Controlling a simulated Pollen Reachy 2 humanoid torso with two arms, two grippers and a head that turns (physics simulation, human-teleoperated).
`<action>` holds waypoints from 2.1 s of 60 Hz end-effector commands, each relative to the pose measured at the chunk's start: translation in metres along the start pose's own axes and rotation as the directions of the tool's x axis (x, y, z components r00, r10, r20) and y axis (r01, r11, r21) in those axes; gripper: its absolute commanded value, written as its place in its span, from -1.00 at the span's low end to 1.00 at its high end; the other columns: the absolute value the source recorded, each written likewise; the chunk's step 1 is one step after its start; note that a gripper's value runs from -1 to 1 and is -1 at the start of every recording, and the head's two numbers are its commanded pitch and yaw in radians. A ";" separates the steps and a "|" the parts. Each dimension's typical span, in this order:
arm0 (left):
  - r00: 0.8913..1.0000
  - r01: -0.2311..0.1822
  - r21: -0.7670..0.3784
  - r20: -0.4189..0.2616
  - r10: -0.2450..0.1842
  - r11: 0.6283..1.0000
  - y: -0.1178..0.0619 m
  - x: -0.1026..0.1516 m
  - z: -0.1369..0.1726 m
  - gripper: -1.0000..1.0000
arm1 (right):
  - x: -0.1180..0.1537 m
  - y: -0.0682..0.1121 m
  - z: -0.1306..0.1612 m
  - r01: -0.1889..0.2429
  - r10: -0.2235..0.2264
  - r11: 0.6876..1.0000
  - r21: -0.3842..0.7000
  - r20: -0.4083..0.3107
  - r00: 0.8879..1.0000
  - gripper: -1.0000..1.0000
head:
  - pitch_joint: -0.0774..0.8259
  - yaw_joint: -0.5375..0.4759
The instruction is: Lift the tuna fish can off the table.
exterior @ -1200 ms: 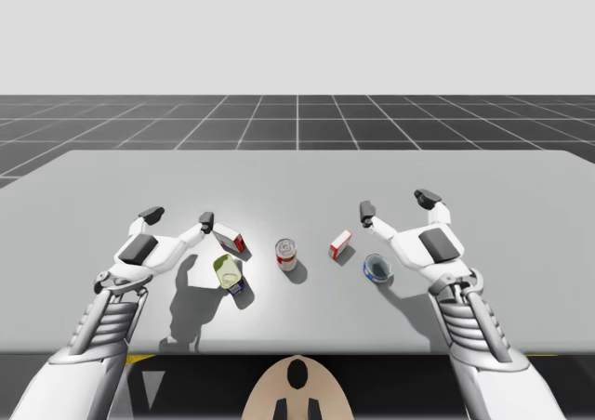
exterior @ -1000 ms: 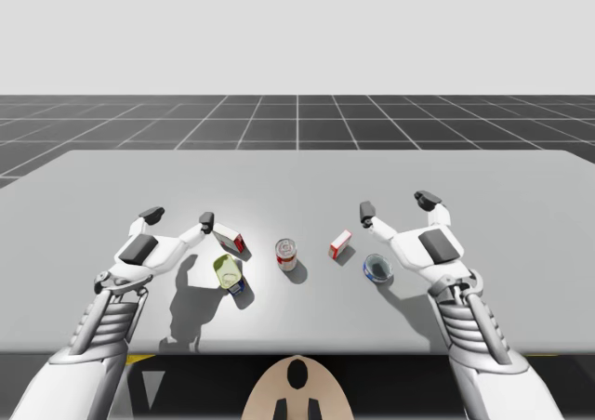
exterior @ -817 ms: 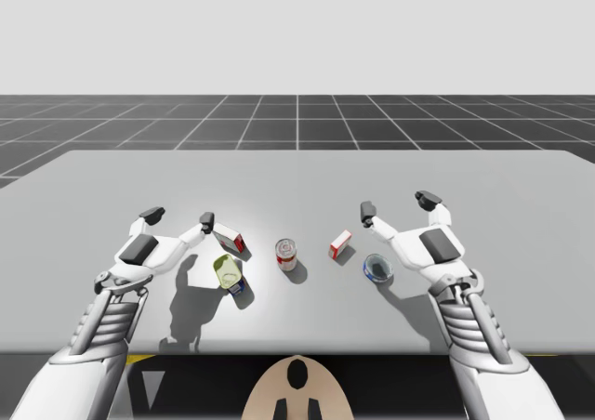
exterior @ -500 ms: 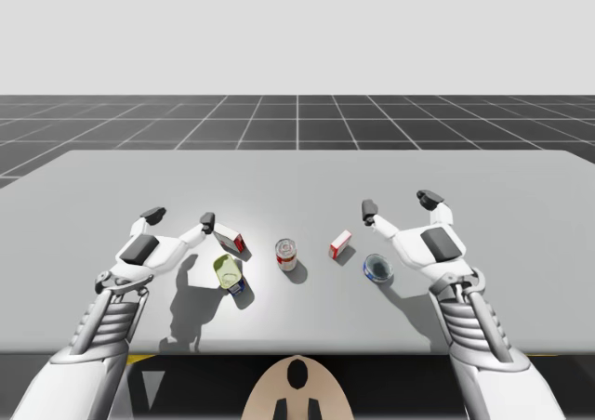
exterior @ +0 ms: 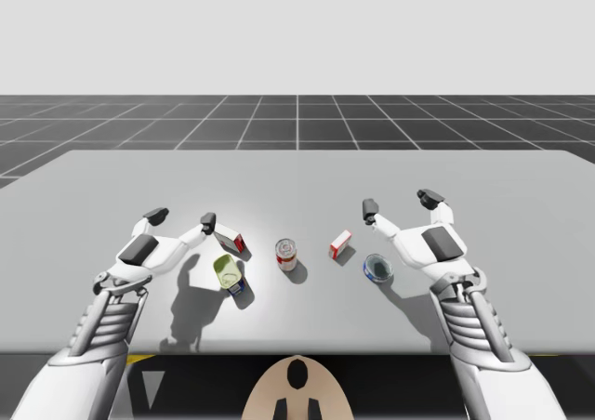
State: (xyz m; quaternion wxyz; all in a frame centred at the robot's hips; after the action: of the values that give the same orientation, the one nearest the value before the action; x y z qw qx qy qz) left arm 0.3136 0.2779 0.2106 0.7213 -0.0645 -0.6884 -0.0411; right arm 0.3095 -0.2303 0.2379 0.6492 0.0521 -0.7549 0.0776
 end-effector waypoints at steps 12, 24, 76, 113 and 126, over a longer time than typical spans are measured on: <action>0.999 -0.034 -0.019 -0.007 0.034 0.999 0.000 0.001 0.001 -1.00 | 0.012 -0.002 0.009 0.072 -0.071 0.996 0.045 -0.009 0.997 -1.00 | 0.82 -0.56; 0.999 -0.052 -0.017 -0.010 0.052 0.998 0.000 0.002 0.002 -1.00 | 0.013 -0.006 0.059 0.146 -0.135 0.980 0.132 -0.093 0.986 -1.00 | 0.80 -0.53; 0.998 -0.066 -0.017 -0.016 0.065 0.998 0.000 0.002 0.001 -1.00 | -0.108 -0.003 0.083 0.077 -0.020 0.979 0.188 -0.287 0.958 -1.00 | 0.82 -0.50; 0.998 -0.063 -0.019 -0.017 0.062 0.998 0.000 0.002 0.000 -1.00 | -0.126 0.000 0.072 0.018 0.060 0.973 0.231 -0.328 0.943 1.00 | 0.74 -0.49; 0.998 -0.059 -0.018 -0.018 0.059 0.998 0.000 0.001 -0.001 -1.00 | -0.127 0.001 0.072 0.020 0.059 0.973 0.232 -0.327 0.943 1.00 | 0.35 -0.49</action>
State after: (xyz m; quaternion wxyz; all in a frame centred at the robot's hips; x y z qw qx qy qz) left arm 0.3141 0.2777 0.2119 0.7273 -0.0919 -0.6797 -0.0261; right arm 0.2643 -0.2451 0.1133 0.7387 0.1088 -0.6419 0.1748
